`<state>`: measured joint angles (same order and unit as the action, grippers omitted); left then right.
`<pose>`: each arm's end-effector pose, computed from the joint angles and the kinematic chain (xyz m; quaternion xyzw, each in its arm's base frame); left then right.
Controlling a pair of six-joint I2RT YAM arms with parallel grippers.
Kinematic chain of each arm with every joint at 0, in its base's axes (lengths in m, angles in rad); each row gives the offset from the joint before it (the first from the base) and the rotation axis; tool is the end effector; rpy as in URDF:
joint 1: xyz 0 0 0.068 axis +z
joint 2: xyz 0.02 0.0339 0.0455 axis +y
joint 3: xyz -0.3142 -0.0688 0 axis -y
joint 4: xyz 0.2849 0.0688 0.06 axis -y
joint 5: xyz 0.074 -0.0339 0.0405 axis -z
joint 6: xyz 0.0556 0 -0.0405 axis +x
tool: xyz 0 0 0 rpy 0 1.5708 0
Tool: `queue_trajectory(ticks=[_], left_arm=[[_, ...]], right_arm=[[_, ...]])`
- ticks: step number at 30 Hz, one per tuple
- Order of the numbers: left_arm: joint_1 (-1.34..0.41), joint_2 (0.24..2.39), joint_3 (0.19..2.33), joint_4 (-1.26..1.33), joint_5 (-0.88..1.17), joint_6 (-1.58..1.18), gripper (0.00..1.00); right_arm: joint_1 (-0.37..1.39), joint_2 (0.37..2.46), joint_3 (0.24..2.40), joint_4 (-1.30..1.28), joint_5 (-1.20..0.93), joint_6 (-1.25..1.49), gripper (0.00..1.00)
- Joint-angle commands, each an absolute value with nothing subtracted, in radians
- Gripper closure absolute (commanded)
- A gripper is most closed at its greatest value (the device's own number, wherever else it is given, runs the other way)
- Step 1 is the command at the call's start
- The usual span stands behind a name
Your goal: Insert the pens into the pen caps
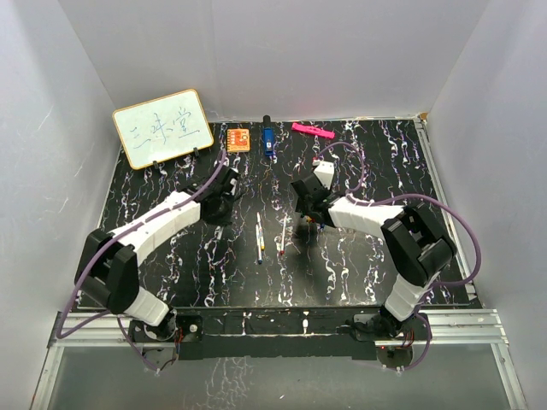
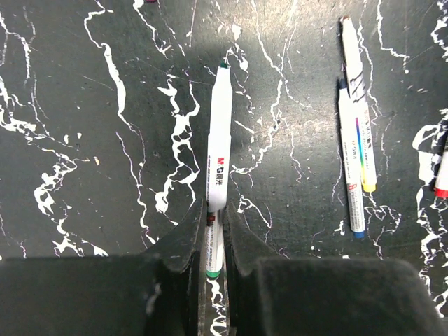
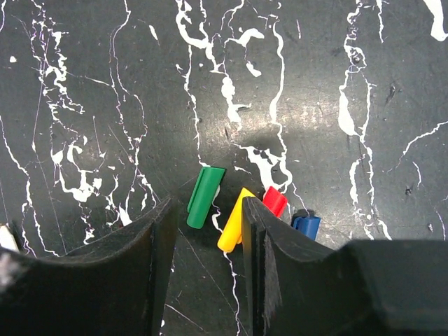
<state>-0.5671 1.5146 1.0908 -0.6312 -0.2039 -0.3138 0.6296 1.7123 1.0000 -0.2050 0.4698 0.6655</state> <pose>0.3013 -0.1786 0.2530 0.0958 0.9575 -0.0192 0.2715 0.3335 0.2118 0.1857 0.0912 0.9196 0.0125 0.3819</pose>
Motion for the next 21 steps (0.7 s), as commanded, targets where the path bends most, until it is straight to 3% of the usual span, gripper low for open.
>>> queue_trajectory(ticks=[1, 21], left_arm=[[-0.556, 1.431, 1.075, -0.621, -0.223, -0.317, 1.0], [-0.547, 1.294, 0.994, -0.552, -0.262, -0.344, 1.0]], right_arm=[[0.64, 1.732, 1.064, -0.193, 0.465, 0.686, 0.62], [0.648, 1.819, 1.117, -0.213, 0.478, 0.692, 0.65]])
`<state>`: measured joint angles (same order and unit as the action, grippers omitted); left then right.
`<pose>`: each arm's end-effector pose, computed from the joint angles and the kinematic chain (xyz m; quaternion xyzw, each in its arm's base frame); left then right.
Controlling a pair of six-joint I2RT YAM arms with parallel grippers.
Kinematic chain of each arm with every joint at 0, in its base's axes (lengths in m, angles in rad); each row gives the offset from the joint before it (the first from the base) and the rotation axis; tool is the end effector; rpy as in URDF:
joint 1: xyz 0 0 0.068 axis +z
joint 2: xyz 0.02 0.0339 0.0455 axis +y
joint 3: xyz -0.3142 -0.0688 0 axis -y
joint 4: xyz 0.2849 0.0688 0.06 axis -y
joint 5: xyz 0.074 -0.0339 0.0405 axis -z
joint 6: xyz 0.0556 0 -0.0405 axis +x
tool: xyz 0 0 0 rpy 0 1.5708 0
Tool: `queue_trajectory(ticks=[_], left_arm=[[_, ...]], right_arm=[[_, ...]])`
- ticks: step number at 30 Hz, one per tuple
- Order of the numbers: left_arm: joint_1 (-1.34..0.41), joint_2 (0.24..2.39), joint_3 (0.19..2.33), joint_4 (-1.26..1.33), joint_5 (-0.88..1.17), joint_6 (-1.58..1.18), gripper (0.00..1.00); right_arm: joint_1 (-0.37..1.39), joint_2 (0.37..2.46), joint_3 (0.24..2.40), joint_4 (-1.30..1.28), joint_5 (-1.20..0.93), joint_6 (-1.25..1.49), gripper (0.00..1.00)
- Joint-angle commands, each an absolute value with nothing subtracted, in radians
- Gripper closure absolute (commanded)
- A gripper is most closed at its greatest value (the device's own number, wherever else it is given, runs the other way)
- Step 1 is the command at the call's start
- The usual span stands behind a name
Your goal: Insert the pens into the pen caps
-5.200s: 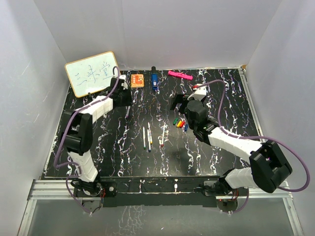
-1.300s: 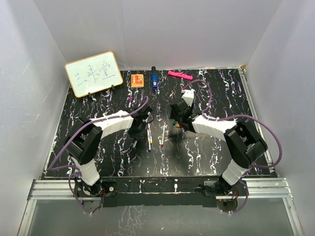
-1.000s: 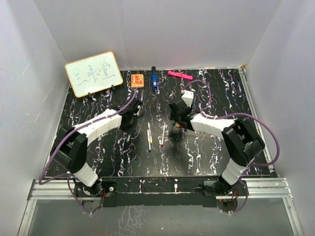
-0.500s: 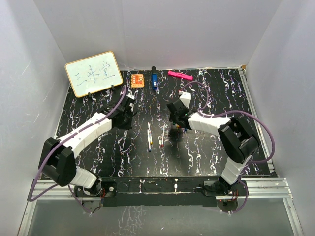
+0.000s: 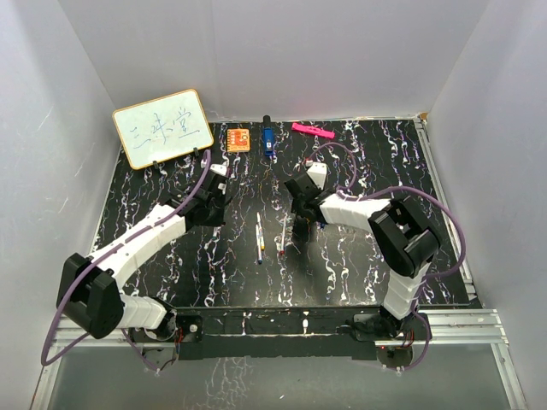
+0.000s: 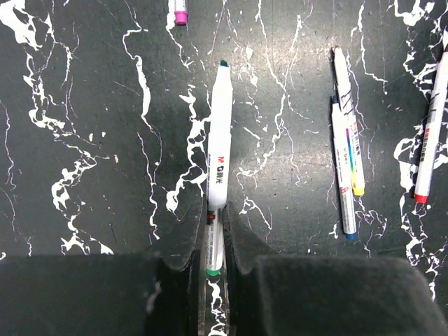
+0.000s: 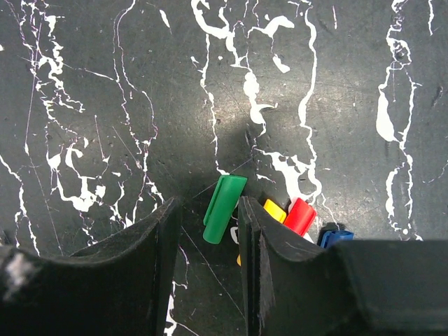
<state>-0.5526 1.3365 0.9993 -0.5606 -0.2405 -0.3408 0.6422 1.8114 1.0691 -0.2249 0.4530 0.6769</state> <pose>0.2755 -0.1544 0.2814 0.0597 0.9360 -0.0395 0.3445 0.3475 0.2295 0.1682 0.0829 0.9291 0.0080 0.3603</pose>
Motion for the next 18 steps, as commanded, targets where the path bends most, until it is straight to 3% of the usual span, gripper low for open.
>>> queue_trajectory(ticks=[1, 18], left_arm=[[-0.548, 1.295, 0.995, -0.553, -0.261, -0.344, 1.0], [-0.548, 1.277, 0.975, -0.508, -0.227, -0.353, 1.0]], right_arm=[[0.647, 1.822, 1.12, -0.214, 0.481, 0.693, 0.65], [0.648, 1.872, 1.153, -0.266, 0.483, 0.705, 0.71]])
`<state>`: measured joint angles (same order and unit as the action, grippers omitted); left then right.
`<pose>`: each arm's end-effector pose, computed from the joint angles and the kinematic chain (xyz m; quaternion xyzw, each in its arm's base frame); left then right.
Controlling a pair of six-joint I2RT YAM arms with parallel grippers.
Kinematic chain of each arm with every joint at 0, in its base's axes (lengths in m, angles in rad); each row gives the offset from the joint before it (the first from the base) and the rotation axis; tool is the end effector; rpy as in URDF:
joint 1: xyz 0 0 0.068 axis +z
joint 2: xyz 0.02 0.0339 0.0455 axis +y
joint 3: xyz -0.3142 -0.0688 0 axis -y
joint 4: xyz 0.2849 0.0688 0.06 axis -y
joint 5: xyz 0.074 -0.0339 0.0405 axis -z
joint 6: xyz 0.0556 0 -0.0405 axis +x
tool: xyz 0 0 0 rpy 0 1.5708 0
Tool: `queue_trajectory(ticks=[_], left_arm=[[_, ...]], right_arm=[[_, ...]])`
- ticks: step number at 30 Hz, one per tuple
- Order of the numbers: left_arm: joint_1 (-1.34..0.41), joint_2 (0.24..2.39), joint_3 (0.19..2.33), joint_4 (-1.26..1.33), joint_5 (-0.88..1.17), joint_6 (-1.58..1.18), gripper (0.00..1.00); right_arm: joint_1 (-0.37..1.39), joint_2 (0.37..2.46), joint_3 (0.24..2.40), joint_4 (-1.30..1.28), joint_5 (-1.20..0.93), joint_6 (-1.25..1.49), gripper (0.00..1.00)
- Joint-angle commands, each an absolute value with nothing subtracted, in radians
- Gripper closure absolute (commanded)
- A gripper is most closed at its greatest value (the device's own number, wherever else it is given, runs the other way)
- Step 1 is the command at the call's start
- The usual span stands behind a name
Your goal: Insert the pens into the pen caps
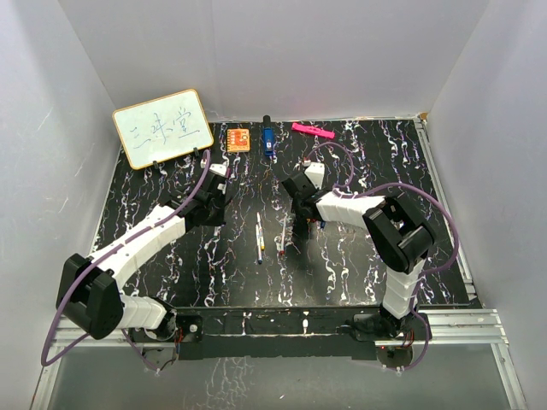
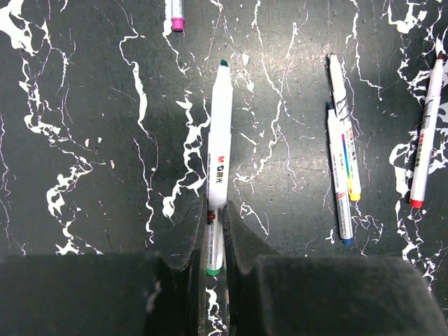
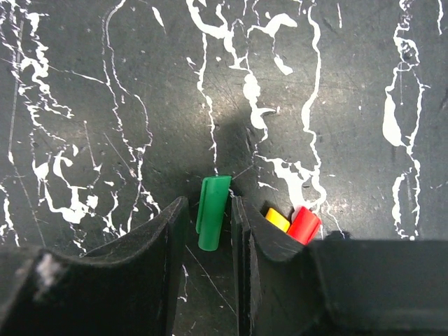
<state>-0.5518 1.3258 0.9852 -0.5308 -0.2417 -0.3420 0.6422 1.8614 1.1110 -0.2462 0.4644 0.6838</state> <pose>0.2750 -0.1537 0.2818 0.0566 0.9318 -0.0449 0.3557 0.3565 0.2355 0.1603 0.0846 0.9318 -0.0043 0.3530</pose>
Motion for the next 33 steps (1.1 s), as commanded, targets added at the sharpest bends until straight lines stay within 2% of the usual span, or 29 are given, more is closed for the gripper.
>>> queue_trajectory(ticks=[1, 10, 22, 33], left_arm=[[-0.548, 1.277, 0.977, -0.506, -0.226, -0.354, 1.0], [-0.546, 1.296, 0.992, -0.491, -0.207, -0.351, 1.0], [-0.548, 1.323, 1.009, -0.483, -0.17, -0.341, 1.0], [-0.547, 1.33, 0.985, -0.376, -0.01, -0.33, 1.0]], right_arm=[[0.648, 1.871, 1.15, -0.271, 0.483, 0.707, 0.71], [0.651, 1.885, 1.144, -0.296, 0.489, 0.695, 0.72], [0.662, 1.939, 1.178, -0.385, 0.484, 0.686, 1.0], [0.648, 1.826, 1.219, -0.275, 0.508, 0.597, 1.0]])
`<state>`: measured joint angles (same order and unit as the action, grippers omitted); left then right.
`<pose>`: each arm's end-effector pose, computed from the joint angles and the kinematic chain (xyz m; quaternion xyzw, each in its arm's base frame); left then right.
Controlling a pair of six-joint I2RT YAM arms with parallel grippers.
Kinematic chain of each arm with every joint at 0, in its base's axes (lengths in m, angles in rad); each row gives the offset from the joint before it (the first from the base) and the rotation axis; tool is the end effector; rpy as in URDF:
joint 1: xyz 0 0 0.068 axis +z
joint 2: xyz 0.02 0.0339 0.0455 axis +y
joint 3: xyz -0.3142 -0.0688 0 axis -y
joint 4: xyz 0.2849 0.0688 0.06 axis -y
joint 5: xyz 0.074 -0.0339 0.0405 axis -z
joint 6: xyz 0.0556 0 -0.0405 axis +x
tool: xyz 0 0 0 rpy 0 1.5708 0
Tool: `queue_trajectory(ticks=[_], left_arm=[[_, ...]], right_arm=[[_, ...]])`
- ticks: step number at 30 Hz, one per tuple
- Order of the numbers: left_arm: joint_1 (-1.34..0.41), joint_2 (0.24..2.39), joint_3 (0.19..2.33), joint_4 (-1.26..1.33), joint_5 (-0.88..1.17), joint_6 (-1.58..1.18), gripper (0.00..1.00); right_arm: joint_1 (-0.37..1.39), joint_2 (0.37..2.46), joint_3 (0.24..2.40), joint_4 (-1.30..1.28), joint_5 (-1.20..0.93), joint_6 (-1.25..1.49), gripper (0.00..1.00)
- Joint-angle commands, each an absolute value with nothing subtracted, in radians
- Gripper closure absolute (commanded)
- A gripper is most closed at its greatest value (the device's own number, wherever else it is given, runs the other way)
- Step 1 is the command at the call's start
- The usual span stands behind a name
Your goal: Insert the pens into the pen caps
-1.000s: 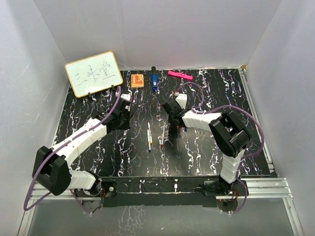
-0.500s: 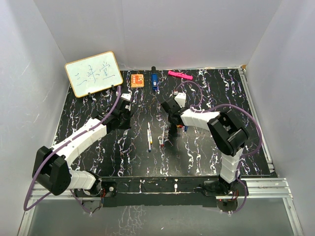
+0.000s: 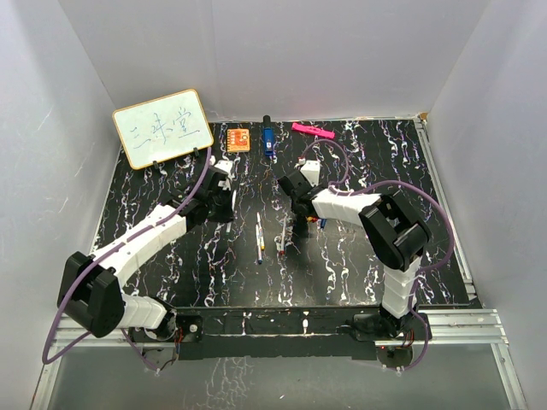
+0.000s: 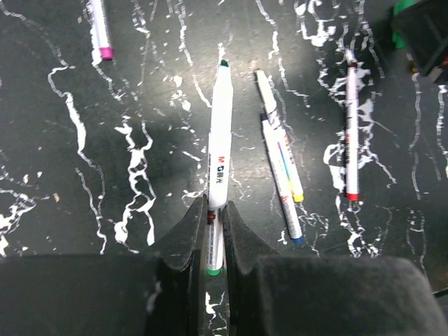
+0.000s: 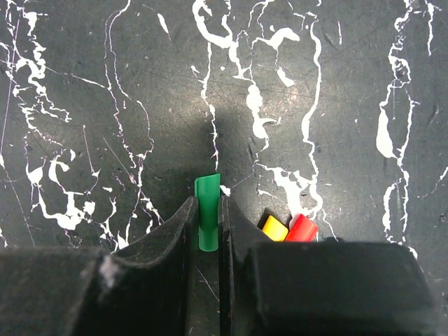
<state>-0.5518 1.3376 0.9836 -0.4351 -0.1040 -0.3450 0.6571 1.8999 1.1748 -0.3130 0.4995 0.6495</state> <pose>0.2811 -0.1663 0.2849 0.0756 0.9204 -0.1216 0.3637 0.3622 0.2458 0.1610 0.0615 0.9350 -0.0343 0.3475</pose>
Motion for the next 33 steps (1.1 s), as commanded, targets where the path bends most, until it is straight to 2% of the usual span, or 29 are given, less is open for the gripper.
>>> queue_trajectory(ticks=[1, 5, 11, 17, 22, 33], left_arm=[[-0.548, 1.328, 0.982, -0.359, 0.008, -0.329, 1.0], [-0.547, 1.296, 0.93, -0.254, 0.083, -0.342, 1.0], [-0.559, 1.243, 0.808, -0.06, 0.199, -0.37, 1.0], [-0.61, 1.259, 0.731, 0.139, 0.293, -0.433, 1.0], [-0.679, 1.307, 0.738, 0.23, 0.319, -0.451, 1.0], [-0.702, 1.313, 0.67, 0.463, 0.415, -0.534, 1.0]], right_arm=[[0.642, 1.805, 1.216, -0.251, 0.503, 0.59, 1.0], [0.602, 1.683, 1.129, -0.095, 0.43, 0.575, 1.0], [0.554, 1.461, 0.873, 0.261, 0.279, 0.562, 1.0], [0.548, 1.326, 0.695, 0.567, 0.146, 0.54, 1.0], [0.548, 1.265, 0.602, 0.766, 0.065, 0.528, 1.0], [0.549, 1.231, 0.45, 1.126, -0.009, 0.593, 1.0]])
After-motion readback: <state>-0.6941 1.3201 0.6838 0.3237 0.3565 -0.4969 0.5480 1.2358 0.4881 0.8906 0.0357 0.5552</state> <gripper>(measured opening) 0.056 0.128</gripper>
